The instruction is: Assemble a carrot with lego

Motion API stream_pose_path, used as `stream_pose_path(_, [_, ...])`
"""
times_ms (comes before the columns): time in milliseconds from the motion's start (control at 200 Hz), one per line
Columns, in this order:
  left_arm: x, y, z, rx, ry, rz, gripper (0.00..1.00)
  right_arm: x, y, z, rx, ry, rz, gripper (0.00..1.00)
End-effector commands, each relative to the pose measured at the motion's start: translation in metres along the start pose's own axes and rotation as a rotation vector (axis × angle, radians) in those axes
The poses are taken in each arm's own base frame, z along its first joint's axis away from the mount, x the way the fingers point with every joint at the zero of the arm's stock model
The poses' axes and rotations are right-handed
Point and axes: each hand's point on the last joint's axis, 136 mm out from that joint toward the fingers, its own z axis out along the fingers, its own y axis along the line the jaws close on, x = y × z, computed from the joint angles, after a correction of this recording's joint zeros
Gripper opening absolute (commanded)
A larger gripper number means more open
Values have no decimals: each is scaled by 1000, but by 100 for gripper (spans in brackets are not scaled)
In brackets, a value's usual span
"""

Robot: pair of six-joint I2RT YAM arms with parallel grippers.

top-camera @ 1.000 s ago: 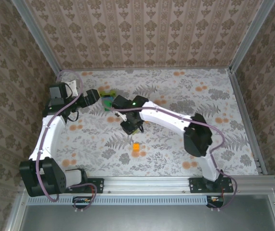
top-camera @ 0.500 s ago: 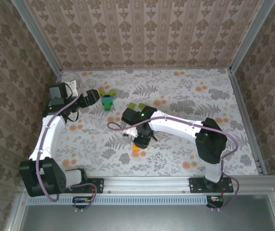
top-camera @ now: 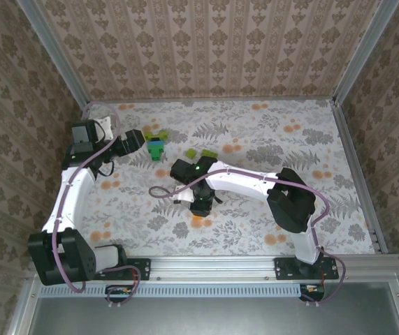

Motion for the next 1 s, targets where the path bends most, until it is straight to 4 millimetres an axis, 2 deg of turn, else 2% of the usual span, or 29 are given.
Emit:
stream_pose_path(0, [-8,-3,-4,14,-16,14,100,-4,8,6,-61,-12,-51,33])
stream_pose_path(165, [-9,-4,-4,18,-17,16,100,-3,11,7,-101,-26,-64,33])
stream_pose_path(360, [-9,-4,-4,21,-18,16,100,-2,3,9,-116,-11,-60,33])
stream_pose_path(535, [-9,-4,-4,20,-18,19,100,-2,1,18,-140,22,-60,33])
stream_pose_path(995, [-8,-3,-4,21,-17,15,100,12,12,42,-220,125,-31,32])
